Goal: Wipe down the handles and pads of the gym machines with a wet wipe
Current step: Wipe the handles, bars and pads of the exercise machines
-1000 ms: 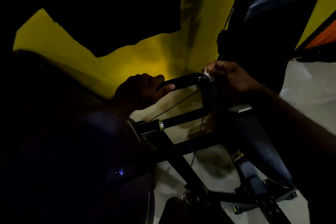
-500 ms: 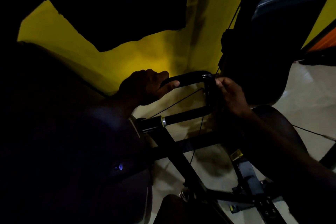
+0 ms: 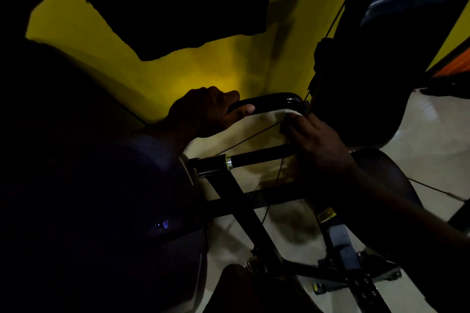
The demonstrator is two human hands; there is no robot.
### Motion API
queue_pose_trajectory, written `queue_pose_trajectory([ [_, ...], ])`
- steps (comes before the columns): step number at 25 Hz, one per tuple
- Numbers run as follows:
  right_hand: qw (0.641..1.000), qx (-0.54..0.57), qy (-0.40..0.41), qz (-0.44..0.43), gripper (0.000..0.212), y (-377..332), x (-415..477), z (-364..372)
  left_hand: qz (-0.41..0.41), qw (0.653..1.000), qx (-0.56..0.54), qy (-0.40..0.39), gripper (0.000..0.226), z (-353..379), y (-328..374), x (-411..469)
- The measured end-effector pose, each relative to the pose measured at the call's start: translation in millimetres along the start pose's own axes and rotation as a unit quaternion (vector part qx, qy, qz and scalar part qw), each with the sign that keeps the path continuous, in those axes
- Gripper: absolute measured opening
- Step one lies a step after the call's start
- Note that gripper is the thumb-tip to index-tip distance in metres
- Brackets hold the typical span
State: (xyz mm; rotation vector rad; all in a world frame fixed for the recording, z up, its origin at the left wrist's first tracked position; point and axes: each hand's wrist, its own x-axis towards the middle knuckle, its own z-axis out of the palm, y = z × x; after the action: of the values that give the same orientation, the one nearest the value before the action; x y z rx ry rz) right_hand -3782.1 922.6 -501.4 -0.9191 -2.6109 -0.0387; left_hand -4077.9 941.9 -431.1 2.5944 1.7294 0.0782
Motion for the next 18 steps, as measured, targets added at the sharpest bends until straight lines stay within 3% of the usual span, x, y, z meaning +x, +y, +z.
queue_pose_trajectory([
  [5,0.979,0.059,-0.101,0.165,0.032,-51.1,-11.1,25.3,-0.004,1.0,0.002,-0.011,0.053,3.4,-0.3,0.7],
  [8,0.9,0.166,-0.035,0.401,0.03,-80.0,8.6,36.1,-0.005,1.0,-0.002,-0.012,0.059,2.1,-1.0,0.1],
  [10,0.85,0.24,-0.044,0.466,0.021,-105.9,34.7,42.3,-0.01,1.0,0.002,-0.015,0.065,0.0,0.3,-0.2],
  [11,0.844,0.28,-0.069,0.453,0.014,-121.9,47.4,43.6,-0.014,1.0,0.003,-0.018,0.068,-0.5,1.3,-0.5],
  [14,0.909,0.256,-0.143,0.297,0.022,-153.0,63.2,55.9,-0.02,0.999,0.001,-0.031,0.07,-2.0,2.0,0.0],
  [18,0.92,0.194,-0.226,0.254,0.038,-107.3,46.4,37.4,-0.006,0.999,-0.009,-0.033,0.062,-3.1,1.5,0.2],
])
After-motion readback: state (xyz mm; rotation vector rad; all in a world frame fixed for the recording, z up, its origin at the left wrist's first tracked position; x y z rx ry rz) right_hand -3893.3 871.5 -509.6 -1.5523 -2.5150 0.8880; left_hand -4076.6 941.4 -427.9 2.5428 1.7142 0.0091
